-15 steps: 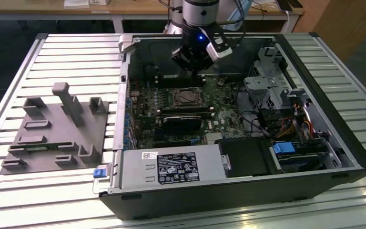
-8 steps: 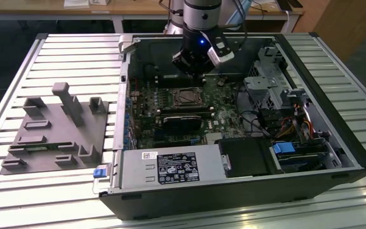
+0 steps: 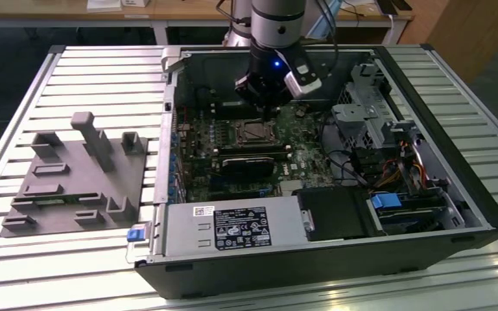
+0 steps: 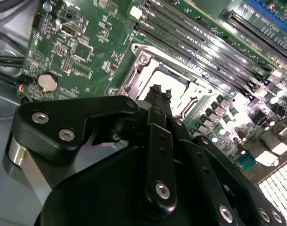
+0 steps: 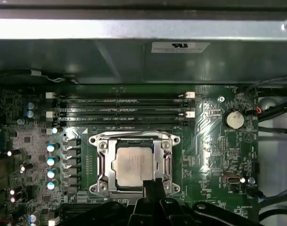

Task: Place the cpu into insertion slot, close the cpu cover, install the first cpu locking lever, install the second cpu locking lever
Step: 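Install the second cpu locking lever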

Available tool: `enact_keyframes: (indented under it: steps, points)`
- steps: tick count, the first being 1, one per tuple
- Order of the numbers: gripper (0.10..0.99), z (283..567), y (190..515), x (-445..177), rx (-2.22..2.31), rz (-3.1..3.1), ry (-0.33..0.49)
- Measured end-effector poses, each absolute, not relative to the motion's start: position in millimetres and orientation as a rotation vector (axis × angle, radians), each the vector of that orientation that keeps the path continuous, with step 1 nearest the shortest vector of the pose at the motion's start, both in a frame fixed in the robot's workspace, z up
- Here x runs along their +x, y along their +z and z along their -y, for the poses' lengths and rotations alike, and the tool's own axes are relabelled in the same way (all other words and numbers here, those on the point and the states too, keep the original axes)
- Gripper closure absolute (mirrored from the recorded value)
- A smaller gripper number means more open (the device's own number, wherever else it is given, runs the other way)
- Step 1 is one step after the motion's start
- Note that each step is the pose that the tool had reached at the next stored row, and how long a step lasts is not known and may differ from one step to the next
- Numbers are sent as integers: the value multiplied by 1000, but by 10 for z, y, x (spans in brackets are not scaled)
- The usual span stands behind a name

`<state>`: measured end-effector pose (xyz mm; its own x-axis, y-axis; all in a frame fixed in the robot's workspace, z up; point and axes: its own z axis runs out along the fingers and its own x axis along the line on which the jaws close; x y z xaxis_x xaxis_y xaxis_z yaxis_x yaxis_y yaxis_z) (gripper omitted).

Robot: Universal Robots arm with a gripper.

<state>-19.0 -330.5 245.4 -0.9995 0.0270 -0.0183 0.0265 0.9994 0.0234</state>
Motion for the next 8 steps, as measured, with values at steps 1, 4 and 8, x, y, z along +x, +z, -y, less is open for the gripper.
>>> enact_keyframes:
  steps: [1,4,8]
  points:
    - [973,3314,2451,-190,42,-3123,44]
    - [973,3325,2437,-190,32,-3124,60]
    - [973,3376,2418,-192,21,-3124,65]
